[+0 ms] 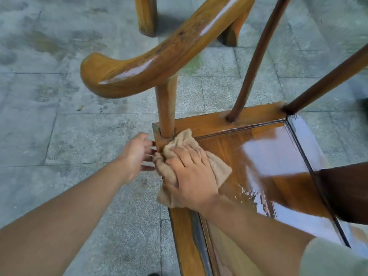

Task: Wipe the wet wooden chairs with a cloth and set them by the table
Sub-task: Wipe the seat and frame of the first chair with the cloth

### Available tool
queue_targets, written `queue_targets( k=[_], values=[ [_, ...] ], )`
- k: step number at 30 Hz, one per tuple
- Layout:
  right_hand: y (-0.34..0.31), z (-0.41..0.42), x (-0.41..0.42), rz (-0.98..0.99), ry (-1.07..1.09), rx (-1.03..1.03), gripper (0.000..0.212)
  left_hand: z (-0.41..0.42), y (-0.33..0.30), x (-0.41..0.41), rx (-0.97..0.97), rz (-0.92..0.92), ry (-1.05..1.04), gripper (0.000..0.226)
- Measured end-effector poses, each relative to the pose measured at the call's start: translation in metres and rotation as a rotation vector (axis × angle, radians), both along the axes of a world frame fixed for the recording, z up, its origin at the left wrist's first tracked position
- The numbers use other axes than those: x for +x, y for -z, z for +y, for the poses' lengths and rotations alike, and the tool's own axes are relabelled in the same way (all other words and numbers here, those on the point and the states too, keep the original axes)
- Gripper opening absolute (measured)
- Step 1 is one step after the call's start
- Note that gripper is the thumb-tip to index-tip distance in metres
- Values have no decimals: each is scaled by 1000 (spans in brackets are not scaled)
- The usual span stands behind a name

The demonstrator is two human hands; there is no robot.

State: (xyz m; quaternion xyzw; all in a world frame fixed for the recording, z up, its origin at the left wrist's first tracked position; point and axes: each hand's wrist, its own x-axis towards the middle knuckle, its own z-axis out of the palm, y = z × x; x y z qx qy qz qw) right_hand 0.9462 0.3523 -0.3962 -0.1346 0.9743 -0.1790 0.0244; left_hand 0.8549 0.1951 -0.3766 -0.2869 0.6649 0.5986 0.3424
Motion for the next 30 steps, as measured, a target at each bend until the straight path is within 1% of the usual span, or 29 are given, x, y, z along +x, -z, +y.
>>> queue_targets(
  k=[1, 3, 5, 6, 8, 9, 10, 11, 12, 14, 15, 16, 19, 22, 23, 24, 26, 28, 29, 30],
  values=[
    [0, -6, -10, -15, -24, 16, 57, 0, -6, -8, -81, 63, -1, 36],
    [3, -15, -20, -35, -14, 29, 54, 7, -12, -23, -217, 182, 80, 28],
    [8, -13, -5, -24, -56, 20, 52, 18, -13, -30, -341, 236, 236, 26],
    [14, -9, 10, 6, -160, 36, 51, 22, -13, -30, -434, 248, 341, 28],
    [13, 15, 35, 19, -420, 45, 50, 34, -13, -21, -676, 241, 581, 38],
    [9, 36, 30, 28, -515, 73, 51, 42, -13, -15, -771, 224, 686, 48],
    [4, 57, 19, 24, -543, 138, 51, 52, -13, -7, -833, 203, 772, 61],
    [2, 75, 1, 47, -499, 202, 49, 58, -13, -2, -883, 188, 829, 72],
    [1, 93, -15, 51, -356, 240, 47, 62, -13, 3, -948, 196, 877, 79],
    [1, 127, -28, -7, 22, 224, 51, 66, -12, 11, -1084, 243, 962, 80],
    [4, 139, -23, -36, 169, 178, 55, 66, -9, 14, -1130, 274, 1006, 79],
    [9, 147, -15, -52, 249, 135, 57, 65, -7, 16, -1158, 306, 1054, 79],
    [11, 151, 0, -80, 249, 104, 58, 59, -6, 26, -1186, 394, 1169, 80],
    [5, 151, -7, -102, 249, 134, 59, 55, -12, 25, -1131, 416, 1272, 84],
    [5, 149, -5, -111, 272, 160, 60, 53, -15, 21, -1112, 423, 1295, 81],
    [6, 146, -1, -117, 333, 177, 60, 50, -18, 16, -1093, 444, 1313, 73],
    [5, 123, 15, -141, 532, 184, 62, 41, -25, 8, -1053, 475, 1321, 57],
    [3, 84, 41, -171, 757, 160, 66, 36, -31, 1, -1014, 463, 1299, 51],
    [1, 58, 59, -183, 807, 151, 68, 36, -33, 0, -1004, 458, 1295, 48],
    [1, 30, 78, -189, 783, 144, 70, 38, -34, -2, -1003, 458, 1306, 41]
  ],
)
